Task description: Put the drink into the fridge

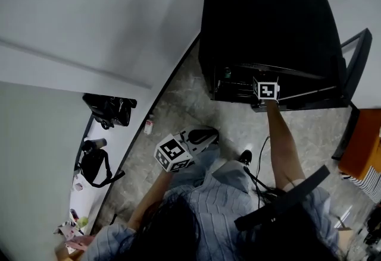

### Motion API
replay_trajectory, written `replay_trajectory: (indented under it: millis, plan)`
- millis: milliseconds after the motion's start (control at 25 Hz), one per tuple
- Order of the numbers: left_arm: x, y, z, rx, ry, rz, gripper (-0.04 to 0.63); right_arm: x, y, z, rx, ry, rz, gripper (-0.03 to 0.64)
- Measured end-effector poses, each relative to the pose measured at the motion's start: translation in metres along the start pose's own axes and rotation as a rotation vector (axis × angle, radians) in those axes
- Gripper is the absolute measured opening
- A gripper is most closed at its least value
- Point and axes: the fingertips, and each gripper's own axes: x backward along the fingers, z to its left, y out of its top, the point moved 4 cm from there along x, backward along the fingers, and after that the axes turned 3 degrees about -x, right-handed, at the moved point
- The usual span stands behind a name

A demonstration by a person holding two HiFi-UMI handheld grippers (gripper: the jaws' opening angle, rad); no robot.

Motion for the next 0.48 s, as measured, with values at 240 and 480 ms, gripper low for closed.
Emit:
replay_trajectory:
  millis: [240, 480]
  plan:
    - [0.011, -0.011, -0.004, 0.014, 0.023, 0.014, 0.011, -0.010, 0.009, -0.007, -0.012, -0.013, 0.031, 0.327]
    - [0.011, -0.009, -0.005, 0.012, 0.031, 0.004, 0.011, -0.002, -0.001, -0.008, -0.061, -0.036, 0.138, 0.327]
